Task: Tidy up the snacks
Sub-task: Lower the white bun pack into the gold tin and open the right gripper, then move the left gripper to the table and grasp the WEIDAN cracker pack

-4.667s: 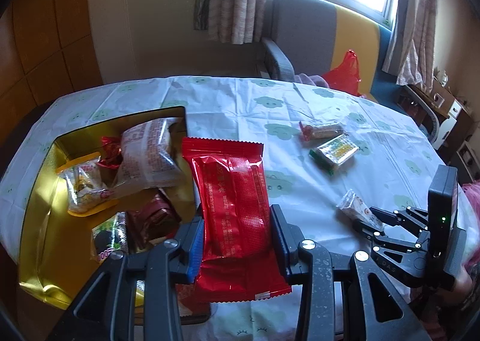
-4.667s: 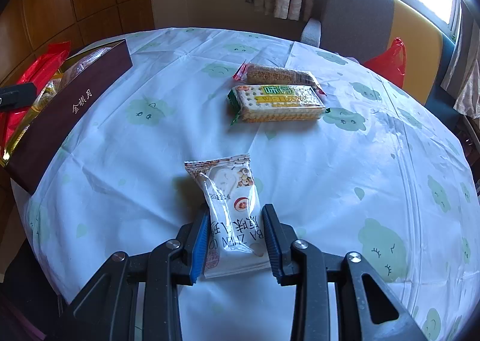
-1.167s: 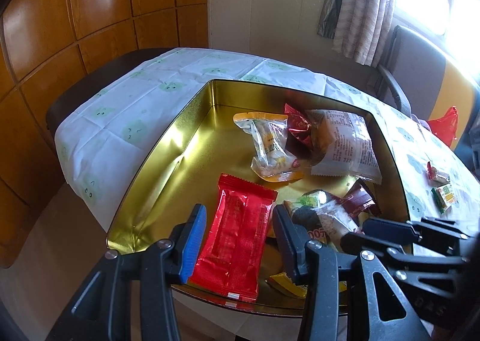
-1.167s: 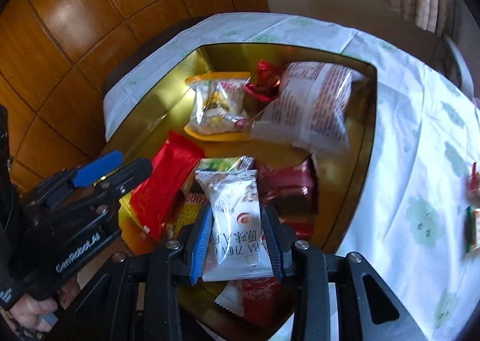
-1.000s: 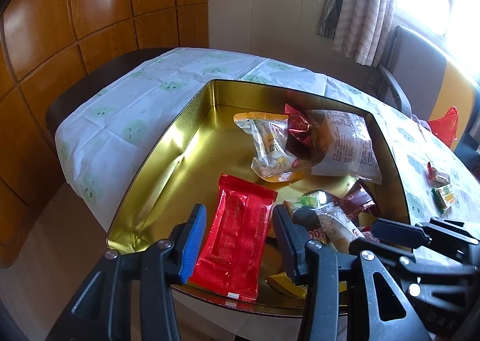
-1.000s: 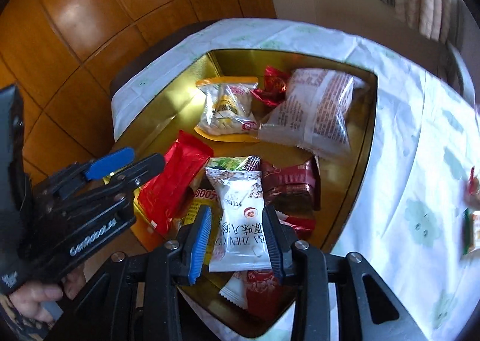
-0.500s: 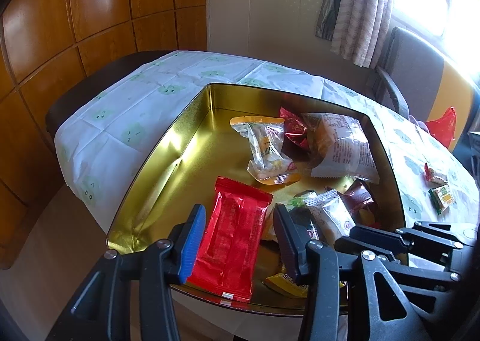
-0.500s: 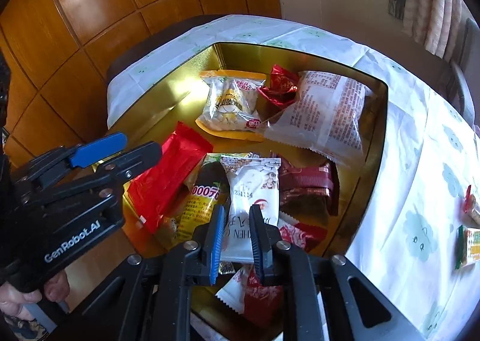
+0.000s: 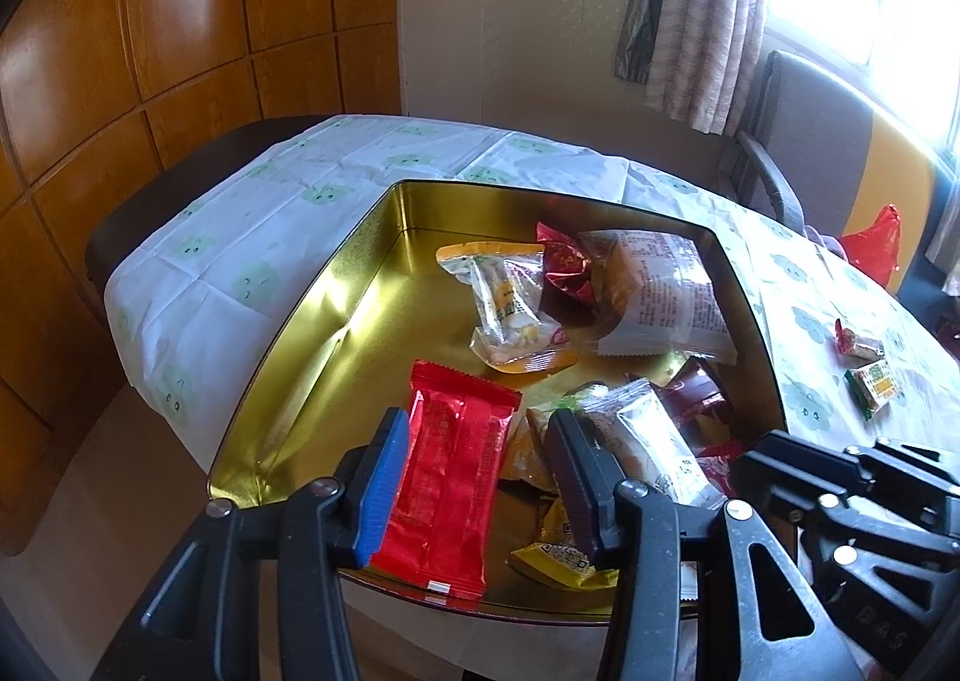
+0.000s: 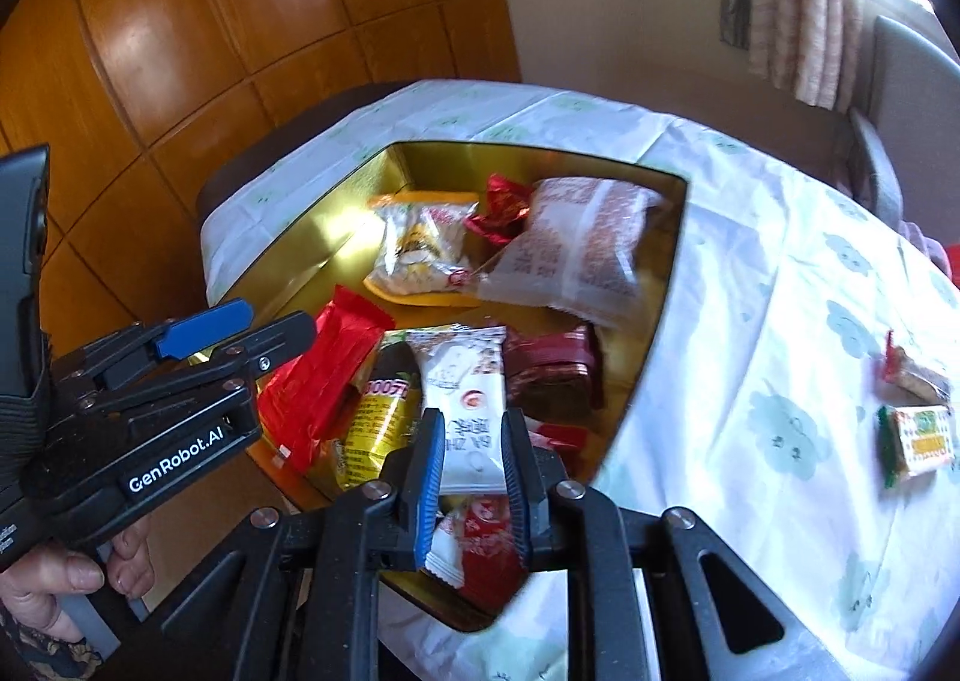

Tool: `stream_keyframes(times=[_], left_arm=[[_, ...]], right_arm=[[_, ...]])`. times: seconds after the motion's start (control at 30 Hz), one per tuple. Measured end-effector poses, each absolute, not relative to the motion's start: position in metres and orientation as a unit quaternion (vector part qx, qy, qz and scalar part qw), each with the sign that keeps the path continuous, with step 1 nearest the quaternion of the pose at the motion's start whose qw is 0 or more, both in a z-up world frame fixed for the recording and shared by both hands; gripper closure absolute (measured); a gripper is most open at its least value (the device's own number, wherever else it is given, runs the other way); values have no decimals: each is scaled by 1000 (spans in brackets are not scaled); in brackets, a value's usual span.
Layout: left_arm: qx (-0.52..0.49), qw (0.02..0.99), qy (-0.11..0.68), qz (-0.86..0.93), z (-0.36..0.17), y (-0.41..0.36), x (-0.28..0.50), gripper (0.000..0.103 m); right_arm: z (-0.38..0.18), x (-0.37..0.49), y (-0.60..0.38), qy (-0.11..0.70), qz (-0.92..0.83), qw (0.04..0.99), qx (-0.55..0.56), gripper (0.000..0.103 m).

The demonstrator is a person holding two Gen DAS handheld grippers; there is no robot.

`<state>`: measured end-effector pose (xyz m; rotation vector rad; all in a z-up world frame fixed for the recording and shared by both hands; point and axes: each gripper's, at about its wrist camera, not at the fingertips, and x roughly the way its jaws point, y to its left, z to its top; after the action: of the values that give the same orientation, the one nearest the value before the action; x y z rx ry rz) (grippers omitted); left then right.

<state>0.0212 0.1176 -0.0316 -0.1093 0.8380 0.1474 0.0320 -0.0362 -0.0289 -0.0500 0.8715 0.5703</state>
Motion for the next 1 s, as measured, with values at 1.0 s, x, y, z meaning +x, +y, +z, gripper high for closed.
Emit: stream_keyframes(times=[1.0], left_arm=[[57, 925, 375, -16, -7, 27, 22, 54]], right_arm=[[-67, -6, -256, 416, 16, 904, 91, 81]])
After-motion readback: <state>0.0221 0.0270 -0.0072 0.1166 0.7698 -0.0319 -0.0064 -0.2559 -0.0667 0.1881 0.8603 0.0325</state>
